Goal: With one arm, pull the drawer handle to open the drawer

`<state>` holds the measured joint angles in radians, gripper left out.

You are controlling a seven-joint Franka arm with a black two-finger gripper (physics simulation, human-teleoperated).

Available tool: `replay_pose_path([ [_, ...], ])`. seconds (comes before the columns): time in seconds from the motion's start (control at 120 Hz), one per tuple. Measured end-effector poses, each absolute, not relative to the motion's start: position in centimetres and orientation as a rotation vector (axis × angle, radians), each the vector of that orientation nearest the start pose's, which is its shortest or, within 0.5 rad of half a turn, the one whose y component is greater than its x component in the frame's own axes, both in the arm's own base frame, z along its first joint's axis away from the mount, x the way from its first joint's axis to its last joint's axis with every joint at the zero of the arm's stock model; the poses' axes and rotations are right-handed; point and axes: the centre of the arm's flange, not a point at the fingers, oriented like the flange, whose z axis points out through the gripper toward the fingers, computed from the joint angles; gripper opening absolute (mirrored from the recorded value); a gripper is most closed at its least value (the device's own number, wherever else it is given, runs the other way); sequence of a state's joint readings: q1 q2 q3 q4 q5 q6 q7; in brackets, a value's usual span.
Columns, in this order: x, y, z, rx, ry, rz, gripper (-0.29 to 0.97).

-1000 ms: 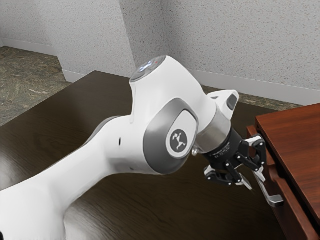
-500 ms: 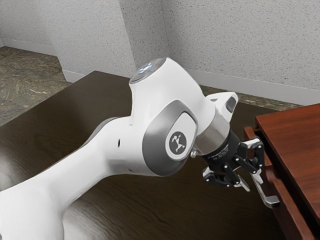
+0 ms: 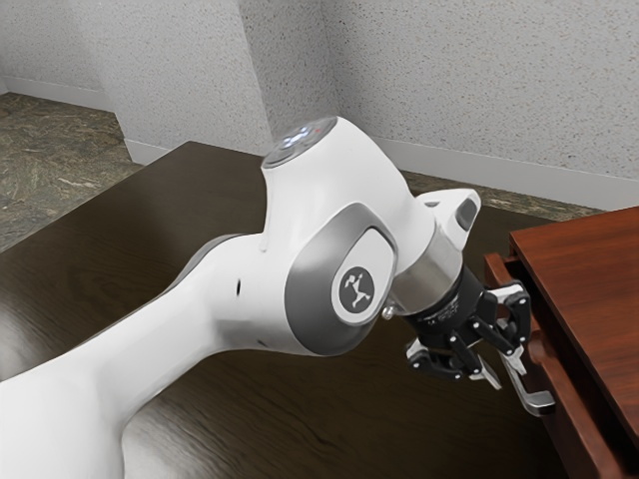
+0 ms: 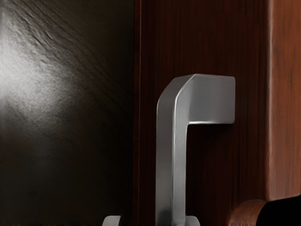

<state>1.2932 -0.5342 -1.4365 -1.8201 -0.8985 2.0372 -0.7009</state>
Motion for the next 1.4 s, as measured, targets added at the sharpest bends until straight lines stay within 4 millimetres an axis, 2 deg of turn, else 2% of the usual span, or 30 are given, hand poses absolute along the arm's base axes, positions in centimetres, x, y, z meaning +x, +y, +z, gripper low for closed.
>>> replay_pose_path([
  [0.625, 54.0, -24.7, 55.0, -3.304, -1.317, -0.231, 0.07],
  [0.942, 54.0, -24.0, 54.9, -3.291, -1.309, -0.205, 0.07],
  [1.083, 54.1, -23.2, 55.2, -3.276, -1.316, -0.211, 0.07],
  [1.325, 54.0, -23.0, 55.0, -3.264, -1.298, -0.191, 0.07],
  [1.4, 54.0, -22.2, 55.3, -3.254, -1.312, -0.194, 0.07],
])
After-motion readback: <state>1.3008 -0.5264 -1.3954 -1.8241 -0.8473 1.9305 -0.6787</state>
